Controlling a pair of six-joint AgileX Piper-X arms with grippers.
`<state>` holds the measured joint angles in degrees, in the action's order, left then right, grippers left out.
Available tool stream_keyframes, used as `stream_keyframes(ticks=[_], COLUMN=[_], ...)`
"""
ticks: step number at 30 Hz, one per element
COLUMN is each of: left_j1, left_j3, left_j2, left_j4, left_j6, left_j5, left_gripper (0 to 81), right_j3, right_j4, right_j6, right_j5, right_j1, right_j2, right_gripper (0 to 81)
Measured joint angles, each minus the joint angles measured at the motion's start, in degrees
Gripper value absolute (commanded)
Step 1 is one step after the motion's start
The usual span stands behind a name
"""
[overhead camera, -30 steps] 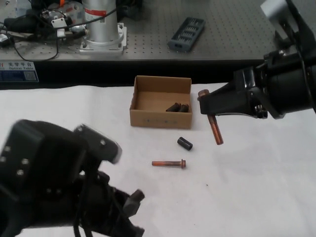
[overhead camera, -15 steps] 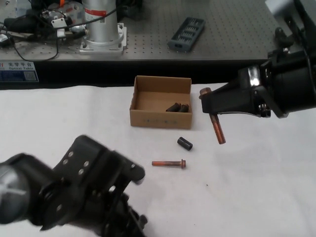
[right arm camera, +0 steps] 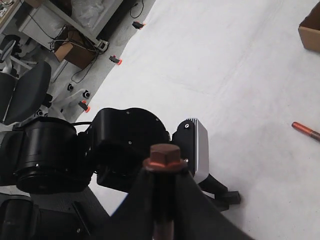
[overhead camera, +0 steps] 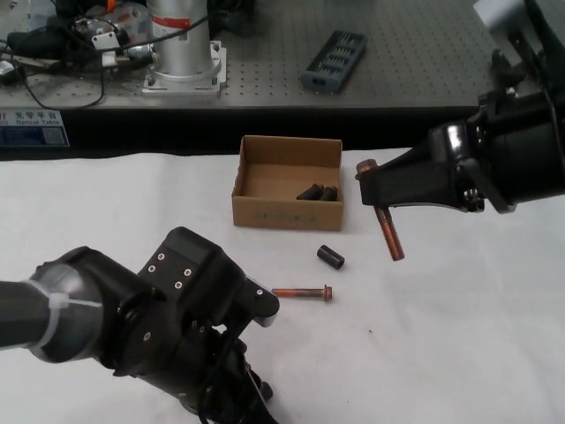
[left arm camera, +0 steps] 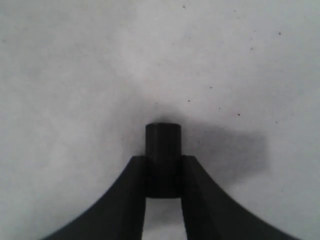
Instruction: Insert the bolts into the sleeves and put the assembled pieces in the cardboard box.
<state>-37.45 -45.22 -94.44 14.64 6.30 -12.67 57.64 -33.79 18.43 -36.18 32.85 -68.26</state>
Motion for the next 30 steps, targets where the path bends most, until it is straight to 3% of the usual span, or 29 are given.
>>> stream_keyframes(ticks=[3, 8, 10, 18, 30], left_j1=[0.0, 0.1, 0.1, 0.0, 0.0], left_j3=[0.0, 0.0, 0.0, 0.0, 0.0], left_j2=[0.0, 0.0, 0.0, 0.0, -0.4], left_j4=[0.1, 0.7, 0.8, 1.1, 1.1], left_j6=[0.0, 0.1, 0.2, 2.9, 8.8], left_j5=[-0.6, -2.6, -3.0, -3.4, -2.1], left_gripper=[6.4, 30.6, 34.5, 28.6, 28.4], right_j3=[0.0, 0.0, 0.0, 0.0, 0.0], right_j4=[0.0, 0.0, -0.1, -0.1, -1.6], right_j6=[0.0, 0.0, 0.0, -0.1, -1.5], right_j5=[0.0, 0.0, 0.0, 0.0, 0.0], right_j1=[0.0, 0.0, 0.0, 0.0, 0.0], right_j2=[0.0, 0.0, 0.0, 0.0, 0.0], right_gripper=[2.9, 2.9, 2.9, 2.9, 2.9])
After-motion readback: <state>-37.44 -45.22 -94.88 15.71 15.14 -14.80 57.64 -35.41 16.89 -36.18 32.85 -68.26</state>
